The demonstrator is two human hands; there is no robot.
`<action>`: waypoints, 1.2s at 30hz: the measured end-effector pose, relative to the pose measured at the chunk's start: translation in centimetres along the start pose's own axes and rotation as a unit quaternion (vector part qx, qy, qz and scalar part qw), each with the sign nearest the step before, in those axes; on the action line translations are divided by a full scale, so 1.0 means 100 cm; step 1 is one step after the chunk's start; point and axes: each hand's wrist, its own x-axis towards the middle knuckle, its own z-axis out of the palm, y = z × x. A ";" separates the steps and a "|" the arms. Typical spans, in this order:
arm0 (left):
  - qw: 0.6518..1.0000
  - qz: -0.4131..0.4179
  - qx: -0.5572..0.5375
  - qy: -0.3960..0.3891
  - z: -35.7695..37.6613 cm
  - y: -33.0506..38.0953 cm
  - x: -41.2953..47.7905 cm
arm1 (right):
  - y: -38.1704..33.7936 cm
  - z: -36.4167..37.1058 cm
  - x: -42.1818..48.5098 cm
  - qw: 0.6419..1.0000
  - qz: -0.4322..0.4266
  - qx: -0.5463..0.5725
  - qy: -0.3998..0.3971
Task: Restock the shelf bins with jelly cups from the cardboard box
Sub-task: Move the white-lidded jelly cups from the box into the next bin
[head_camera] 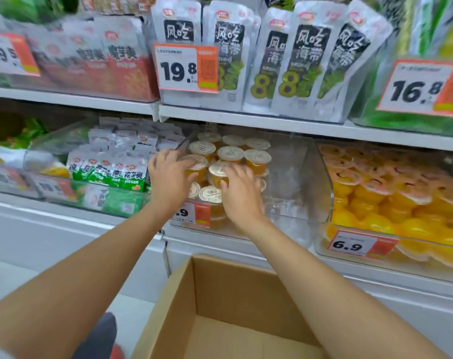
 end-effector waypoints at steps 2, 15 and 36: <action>1.000 0.005 0.011 -0.012 -0.002 0.001 0.000 | -0.001 0.001 0.002 0.998 -0.004 -0.033 -0.044; 0.987 0.066 -0.073 -0.129 -0.039 0.046 -0.121 | 0.017 -0.011 -0.122 0.994 -0.089 0.051 -0.033; 0.657 -0.022 0.108 -0.746 0.130 -0.016 -0.415 | 0.125 0.135 -0.436 0.763 0.186 0.097 -0.611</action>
